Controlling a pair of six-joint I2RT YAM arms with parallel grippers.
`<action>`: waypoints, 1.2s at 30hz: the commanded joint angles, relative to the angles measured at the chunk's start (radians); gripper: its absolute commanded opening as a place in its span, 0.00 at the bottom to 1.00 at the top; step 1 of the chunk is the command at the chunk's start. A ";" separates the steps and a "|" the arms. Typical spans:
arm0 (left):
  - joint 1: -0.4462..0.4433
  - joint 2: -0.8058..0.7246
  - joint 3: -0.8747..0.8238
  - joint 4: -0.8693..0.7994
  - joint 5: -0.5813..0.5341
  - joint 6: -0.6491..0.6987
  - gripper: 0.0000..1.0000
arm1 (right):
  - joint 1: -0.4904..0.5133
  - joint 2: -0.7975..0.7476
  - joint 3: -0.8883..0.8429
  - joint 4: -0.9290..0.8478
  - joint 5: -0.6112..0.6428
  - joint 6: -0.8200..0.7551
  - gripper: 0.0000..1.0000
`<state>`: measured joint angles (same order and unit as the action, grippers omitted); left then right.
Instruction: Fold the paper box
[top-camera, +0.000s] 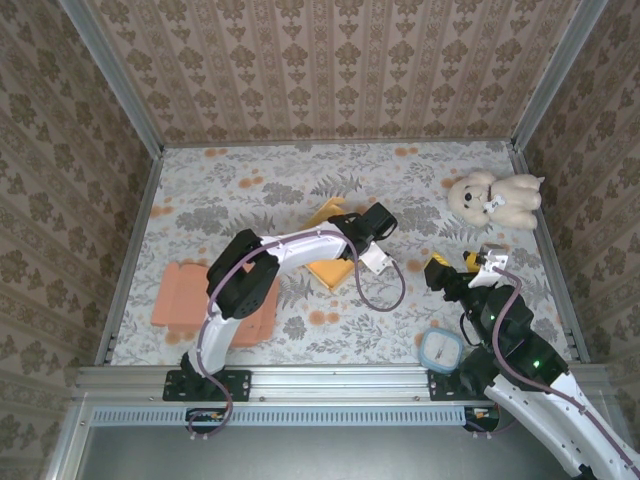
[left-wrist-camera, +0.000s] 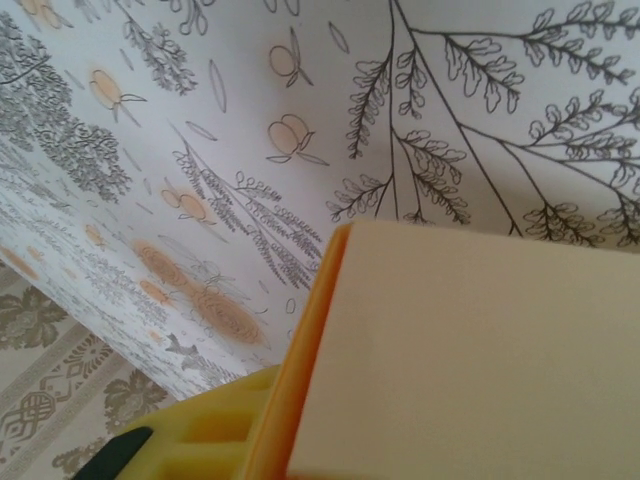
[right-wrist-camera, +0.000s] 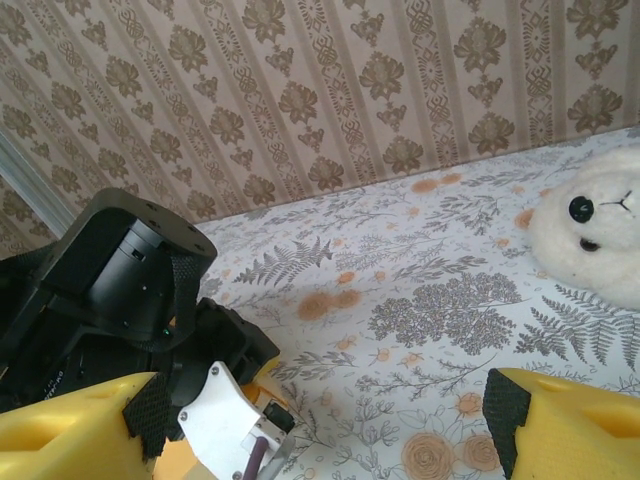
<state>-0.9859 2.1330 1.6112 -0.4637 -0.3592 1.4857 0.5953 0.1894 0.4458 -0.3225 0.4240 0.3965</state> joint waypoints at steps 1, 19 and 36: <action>0.005 0.013 0.026 -0.002 -0.021 0.017 0.28 | -0.002 -0.007 -0.012 -0.016 0.029 -0.007 0.84; -0.025 -0.108 0.044 0.066 -0.020 -0.032 0.41 | -0.003 -0.007 -0.012 -0.017 0.024 -0.010 0.84; 0.125 -0.618 -0.025 0.009 0.035 -1.122 0.47 | -0.003 0.078 -0.016 0.051 -0.060 -0.058 0.87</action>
<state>-0.9039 1.5646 1.5784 -0.3912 -0.3145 0.7845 0.5953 0.2302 0.4412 -0.3115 0.4145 0.3729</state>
